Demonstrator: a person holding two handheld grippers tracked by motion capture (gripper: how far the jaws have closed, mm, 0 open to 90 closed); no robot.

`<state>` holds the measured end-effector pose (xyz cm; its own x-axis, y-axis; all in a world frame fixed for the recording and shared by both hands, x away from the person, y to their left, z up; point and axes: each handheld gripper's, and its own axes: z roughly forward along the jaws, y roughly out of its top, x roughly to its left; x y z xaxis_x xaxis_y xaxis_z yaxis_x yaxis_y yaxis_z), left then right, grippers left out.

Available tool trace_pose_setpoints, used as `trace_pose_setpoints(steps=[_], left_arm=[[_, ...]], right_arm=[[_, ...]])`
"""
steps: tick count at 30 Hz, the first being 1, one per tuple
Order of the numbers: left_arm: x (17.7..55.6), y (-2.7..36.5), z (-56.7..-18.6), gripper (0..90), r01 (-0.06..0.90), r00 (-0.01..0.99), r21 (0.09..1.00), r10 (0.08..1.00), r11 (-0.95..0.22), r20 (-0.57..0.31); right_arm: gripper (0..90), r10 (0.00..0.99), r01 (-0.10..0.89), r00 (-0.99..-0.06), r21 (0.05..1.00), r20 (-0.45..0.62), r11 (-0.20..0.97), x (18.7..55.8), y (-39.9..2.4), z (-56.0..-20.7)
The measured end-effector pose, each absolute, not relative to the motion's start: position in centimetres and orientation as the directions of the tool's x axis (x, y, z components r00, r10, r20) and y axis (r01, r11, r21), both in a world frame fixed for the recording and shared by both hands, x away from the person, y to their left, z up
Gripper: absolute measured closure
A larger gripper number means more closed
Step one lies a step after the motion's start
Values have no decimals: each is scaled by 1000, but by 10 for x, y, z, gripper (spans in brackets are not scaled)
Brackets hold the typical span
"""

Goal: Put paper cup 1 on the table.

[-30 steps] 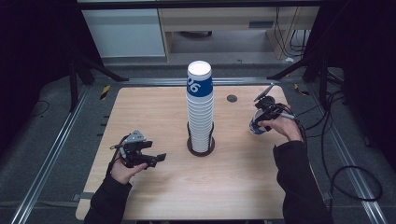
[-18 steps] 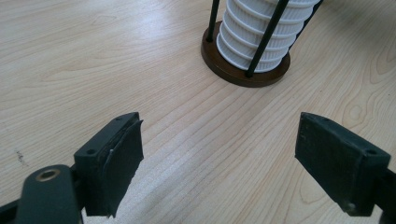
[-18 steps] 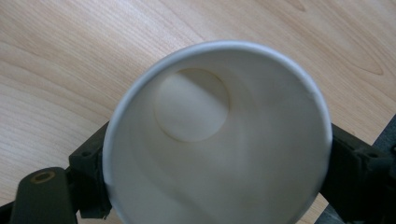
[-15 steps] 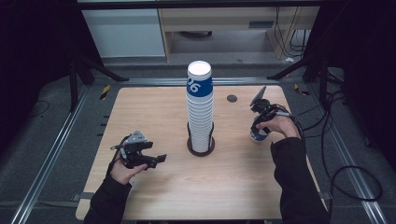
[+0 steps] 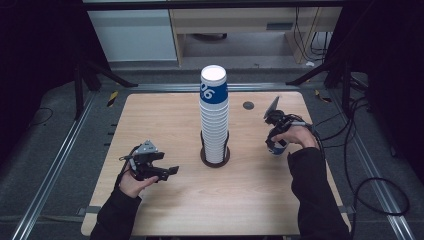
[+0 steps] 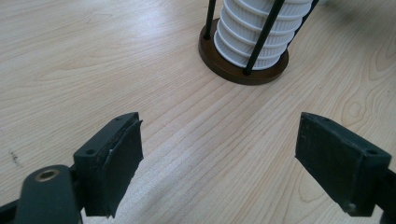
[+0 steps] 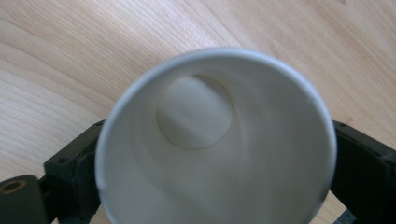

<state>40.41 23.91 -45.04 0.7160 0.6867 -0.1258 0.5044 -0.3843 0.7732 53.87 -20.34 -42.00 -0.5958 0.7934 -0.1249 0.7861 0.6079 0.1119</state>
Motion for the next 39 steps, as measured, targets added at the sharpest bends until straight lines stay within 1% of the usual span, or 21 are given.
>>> trace_pose_setpoints(steps=[2, 5, 12, 16, 18, 21, 24, 26, 29, 31, 35, 39], left_arm=[[404, 240, -450, 143, 505, 714, 774, 688, -382, -126], [404, 240, -450, 142, 506, 713, 775, 690, -378, -129], [404, 241, -449, 141, 503, 712, 779, 691, -375, -127], [404, 241, -449, 141, 503, 711, 779, 692, -374, -127], [404, 241, -449, 141, 501, 713, 779, 690, -377, -125], [403, 240, -449, 143, 498, 715, 781, 689, -378, -123], [404, 240, -449, 144, 495, 718, 780, 685, -382, -121], [404, 240, -450, 145, 497, 719, 779, 684, -383, -122], [404, 241, -451, 147, 499, 718, 779, 685, -379, -126], [404, 242, -450, 149, 497, 716, 782, 687, -377, -124], [404, 243, -448, 150, 494, 714, 786, 689, -371, -124], [404, 243, -448, 150, 493, 714, 788, 689, -368, -124]], right_arm=[[41, 796, 786, -593, 125, -121, 605, 538, -203, -417], [41, 796, 776, -589, 175, -140, 606, 535, -203, -408], [42, 815, 747, -547, 329, -192, 578, 523, -209, -380], [53, 823, 716, -537, 417, -184, 560, 511, -211, -366], [53, 833, 691, -523, 481, -182, 539, 503, -213, -359], [40, 837, 662, -514, 535, -187, 526, 494, -215, -354], [68, 843, 619, -506, 603, -185, 504, 481, -217, -351], [64, 837, 599, -516, 621, -184, 506, 475, -217, -350], [63, 829, 548, -531, 674, -177, 495, 462, -216, -350], [64, 823, 526, -537, 689, -187, 499, 455, -215, -350], [66, 822, 465, -539, 749, -182, 471, 440, -212, -350], [72, 830, 397, -534, 819, -161, 415, 427, -207, -348]])
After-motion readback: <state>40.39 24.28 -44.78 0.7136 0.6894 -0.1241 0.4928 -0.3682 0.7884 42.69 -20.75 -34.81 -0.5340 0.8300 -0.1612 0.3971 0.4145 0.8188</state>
